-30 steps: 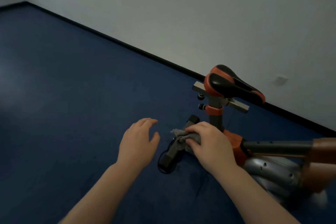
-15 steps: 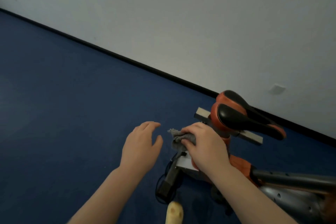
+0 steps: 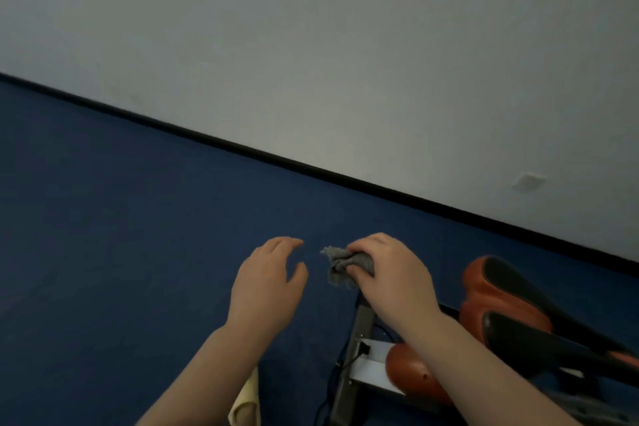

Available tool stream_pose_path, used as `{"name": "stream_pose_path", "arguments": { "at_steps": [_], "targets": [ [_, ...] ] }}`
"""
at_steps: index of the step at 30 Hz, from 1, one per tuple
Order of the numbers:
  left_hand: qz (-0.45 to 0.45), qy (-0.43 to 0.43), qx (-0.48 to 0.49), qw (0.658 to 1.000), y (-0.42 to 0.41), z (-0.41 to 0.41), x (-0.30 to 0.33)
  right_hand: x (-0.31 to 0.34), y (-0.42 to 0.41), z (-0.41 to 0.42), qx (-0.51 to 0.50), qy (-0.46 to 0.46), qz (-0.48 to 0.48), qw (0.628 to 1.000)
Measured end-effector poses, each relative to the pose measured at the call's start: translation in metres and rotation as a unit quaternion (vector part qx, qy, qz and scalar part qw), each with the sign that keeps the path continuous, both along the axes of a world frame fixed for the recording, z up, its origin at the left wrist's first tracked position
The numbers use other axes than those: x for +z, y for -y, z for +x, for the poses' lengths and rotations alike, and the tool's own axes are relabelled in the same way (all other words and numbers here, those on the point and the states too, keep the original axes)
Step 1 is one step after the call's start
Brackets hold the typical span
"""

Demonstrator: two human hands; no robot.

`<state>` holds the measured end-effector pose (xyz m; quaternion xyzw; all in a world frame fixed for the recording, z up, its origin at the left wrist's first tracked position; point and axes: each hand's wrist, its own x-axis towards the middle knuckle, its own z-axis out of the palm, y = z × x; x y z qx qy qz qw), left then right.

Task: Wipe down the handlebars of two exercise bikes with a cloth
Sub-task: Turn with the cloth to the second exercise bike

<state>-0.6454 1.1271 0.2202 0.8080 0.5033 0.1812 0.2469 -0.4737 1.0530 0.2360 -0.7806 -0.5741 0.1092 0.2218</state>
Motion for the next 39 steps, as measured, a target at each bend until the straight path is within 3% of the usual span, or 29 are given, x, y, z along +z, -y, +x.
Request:
{"name": "stream_pose_path", "arguments": {
  "at_steps": [5,13,19,24,32,39],
  "targets": [
    [0.002,-0.014,-0.1,0.995,-0.117,0.01,0.007,-0.001,-0.076,0.002,-0.136,-0.026,0.004,0.99],
    [-0.006,-0.011,-0.193,0.981,-0.246,0.052,0.017,0.004,-0.148,0.008,-0.261,-0.051,0.008,0.964],
    [-0.036,-0.012,-0.301,0.953,-0.262,0.122,-0.002,0.0,-0.16,0.06,-0.368,-0.052,0.007,0.929],
    [-0.006,-0.03,-0.385,0.922,-0.283,0.209,-0.003,-0.011,-0.176,0.117,-0.427,-0.064,0.026,0.902],
    [0.027,-0.006,-0.479,0.878,-0.296,0.366,0.016,-0.005,-0.19,0.238,-0.495,-0.073,0.051,0.864],
    [-0.011,-0.001,-0.549,0.836,-0.302,0.473,0.007,0.009,-0.194,0.323,-0.568,-0.065,0.072,0.817]
  ]
}}
